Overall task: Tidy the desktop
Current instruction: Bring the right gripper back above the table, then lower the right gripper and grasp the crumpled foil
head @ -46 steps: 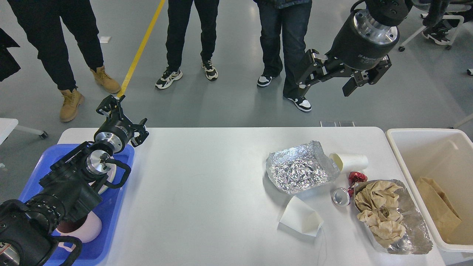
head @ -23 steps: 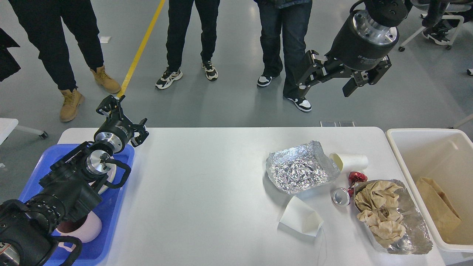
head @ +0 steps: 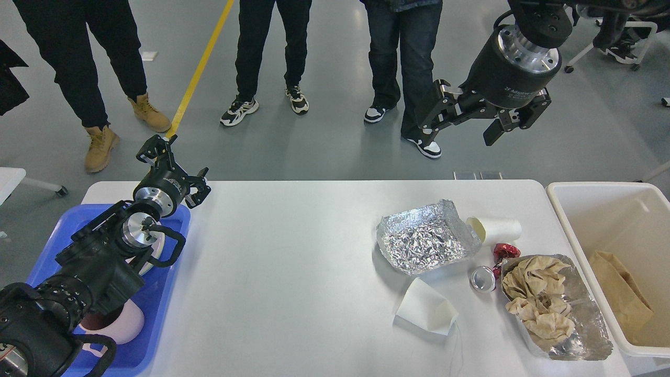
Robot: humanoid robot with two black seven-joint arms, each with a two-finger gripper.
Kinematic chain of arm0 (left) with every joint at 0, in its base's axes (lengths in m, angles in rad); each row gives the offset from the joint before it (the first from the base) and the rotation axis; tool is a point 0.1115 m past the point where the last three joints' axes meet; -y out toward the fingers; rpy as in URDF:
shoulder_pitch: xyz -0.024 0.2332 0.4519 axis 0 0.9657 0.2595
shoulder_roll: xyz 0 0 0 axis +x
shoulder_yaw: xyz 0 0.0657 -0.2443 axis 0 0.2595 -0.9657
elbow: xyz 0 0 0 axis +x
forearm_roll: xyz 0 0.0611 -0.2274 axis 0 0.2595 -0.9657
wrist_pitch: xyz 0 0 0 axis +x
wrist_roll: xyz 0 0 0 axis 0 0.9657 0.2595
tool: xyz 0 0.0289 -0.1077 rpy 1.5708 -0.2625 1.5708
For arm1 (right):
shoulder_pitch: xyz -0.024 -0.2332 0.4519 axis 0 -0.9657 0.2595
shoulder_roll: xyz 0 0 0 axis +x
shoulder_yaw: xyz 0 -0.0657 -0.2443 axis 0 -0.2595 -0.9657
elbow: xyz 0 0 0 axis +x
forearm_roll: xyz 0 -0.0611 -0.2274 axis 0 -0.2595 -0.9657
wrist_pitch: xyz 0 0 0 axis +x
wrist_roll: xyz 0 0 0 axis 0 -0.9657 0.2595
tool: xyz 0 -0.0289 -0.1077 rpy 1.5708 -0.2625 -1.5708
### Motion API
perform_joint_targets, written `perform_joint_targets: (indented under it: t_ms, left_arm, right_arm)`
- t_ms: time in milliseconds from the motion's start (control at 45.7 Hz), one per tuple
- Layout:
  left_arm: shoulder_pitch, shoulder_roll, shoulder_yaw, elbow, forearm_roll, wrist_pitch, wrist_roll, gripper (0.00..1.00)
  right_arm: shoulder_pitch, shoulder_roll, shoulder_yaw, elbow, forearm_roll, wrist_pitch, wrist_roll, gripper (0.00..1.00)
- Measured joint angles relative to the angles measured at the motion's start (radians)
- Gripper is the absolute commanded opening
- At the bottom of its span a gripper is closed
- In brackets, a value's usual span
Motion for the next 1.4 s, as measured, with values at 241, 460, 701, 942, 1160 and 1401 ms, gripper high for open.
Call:
perform_joint_targets:
  t_ms: [241, 460, 701, 942, 1160, 1401]
  left_arm:
    - [0.000, 0.000, 0.000, 0.000, 0.001, 0.000, 0.000, 0.97]
    - [0.000, 0.000, 0.000, 0.000, 0.000, 0.000, 0.000, 0.97]
    - [0.000, 0.000, 0.001, 0.000, 0.000, 0.000, 0.000, 0.97]
    - [0.000, 0.000, 0.000, 0.000, 0.000, 0.000, 0.000, 0.97]
    - [0.000, 0.000, 0.000, 0.000, 0.000, 0.000, 0.000, 0.97]
    - [0.000, 0.000, 0.000, 0.000, 0.001, 0.000, 0.000, 0.97]
  right_arm:
    - [-0.015, -0.011, 0.007, -0.002, 0.010, 0.000, 0.001, 1.00]
    - [-0.138, -0.033, 0.015, -0.016, 0.046, 0.000, 0.002, 1.00]
    - [-0.364, -0.058, 0.018, -0.035, 0.139, -0.049, 0.000, 0.98]
    - [-0.680, -0.067, 0.053, -0.149, 0.162, -0.350, -0.002, 0.97]
    - [-0.861, -0.061, 0.110, -0.203, 0.211, -0.547, -0.014, 0.85]
    - [-0.947, -0.064, 0.141, -0.227, 0.285, -0.586, -0.038, 0.72]
